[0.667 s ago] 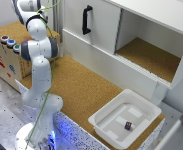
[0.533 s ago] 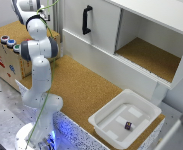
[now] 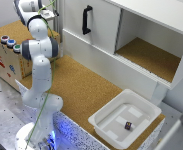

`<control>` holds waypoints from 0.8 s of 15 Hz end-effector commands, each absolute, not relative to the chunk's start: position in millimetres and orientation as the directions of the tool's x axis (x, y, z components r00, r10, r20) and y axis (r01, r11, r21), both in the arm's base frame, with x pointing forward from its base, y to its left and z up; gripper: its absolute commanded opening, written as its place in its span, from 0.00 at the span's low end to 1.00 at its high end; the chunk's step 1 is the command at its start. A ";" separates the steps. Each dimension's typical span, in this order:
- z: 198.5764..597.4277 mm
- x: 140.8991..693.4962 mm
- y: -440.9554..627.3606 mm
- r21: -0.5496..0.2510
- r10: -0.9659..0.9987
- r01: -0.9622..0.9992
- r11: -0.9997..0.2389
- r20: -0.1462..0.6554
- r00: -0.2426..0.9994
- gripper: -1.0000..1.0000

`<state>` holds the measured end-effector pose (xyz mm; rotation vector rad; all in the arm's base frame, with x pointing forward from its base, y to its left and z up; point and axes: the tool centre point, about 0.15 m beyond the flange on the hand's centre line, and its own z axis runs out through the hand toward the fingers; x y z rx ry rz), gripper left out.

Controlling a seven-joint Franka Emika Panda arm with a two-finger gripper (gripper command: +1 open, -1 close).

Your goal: Go towards the yellow block and lift it

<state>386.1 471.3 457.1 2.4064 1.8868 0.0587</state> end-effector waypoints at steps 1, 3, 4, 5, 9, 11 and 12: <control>432.3 398.2 478.9 0.033 0.966 0.967 -0.253 -0.041 0.255 1.00; 429.5 399.8 478.4 0.029 0.957 0.958 -0.286 -0.033 0.287 1.00; 427.8 400.0 478.4 0.024 0.953 0.954 -0.300 -0.033 0.301 1.00; 426.8 399.6 478.7 0.024 0.949 0.950 -0.311 -0.035 0.312 1.00; 425.0 393.4 473.2 0.030 0.940 0.942 -0.335 -0.057 0.337 0.00; 421.2 386.8 471.6 0.017 0.932 0.935 -0.355 -0.067 0.355 0.00; 420.1 383.9 471.0 0.013 0.931 0.934 -0.358 -0.070 0.358 0.00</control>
